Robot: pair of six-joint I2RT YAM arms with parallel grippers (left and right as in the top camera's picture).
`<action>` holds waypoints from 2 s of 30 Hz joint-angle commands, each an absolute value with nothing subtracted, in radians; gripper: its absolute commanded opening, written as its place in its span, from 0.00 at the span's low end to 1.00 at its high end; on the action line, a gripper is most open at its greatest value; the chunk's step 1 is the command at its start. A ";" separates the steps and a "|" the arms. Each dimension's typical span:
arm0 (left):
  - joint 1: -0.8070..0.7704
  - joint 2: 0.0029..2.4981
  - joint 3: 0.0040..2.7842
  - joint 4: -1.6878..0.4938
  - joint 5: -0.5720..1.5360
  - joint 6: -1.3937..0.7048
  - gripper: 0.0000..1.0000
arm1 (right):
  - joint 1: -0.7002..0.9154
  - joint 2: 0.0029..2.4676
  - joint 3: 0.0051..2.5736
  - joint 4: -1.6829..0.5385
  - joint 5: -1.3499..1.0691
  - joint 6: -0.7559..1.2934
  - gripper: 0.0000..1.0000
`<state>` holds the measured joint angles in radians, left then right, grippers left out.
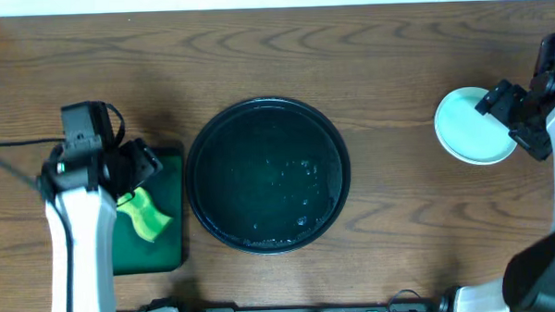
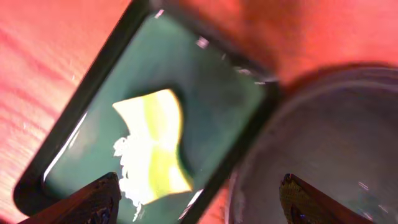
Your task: Clean dirty plates on tray and stack at the side
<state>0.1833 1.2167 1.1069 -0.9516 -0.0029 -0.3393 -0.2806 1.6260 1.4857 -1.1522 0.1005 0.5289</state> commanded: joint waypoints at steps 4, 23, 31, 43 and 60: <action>0.054 0.964 1.107 -0.956 -0.011 -0.212 0.82 | -0.237 1.529 1.485 -1.219 0.153 0.435 0.99; -0.097 0.372 1.108 -1.085 -0.008 -0.030 0.79 | 0.074 1.074 1.485 -1.050 0.153 -0.032 0.99; -0.097 0.317 1.108 -1.160 -0.007 -0.061 0.88 | 0.085 0.953 1.485 -1.047 0.153 -0.042 0.99; -0.097 0.317 1.108 -1.346 0.002 -0.117 0.89 | 0.085 0.942 1.485 -1.105 0.149 -0.038 0.99; -0.097 0.317 1.108 -1.346 0.002 -0.117 0.89 | 0.085 0.942 1.485 -1.121 0.149 -0.039 0.99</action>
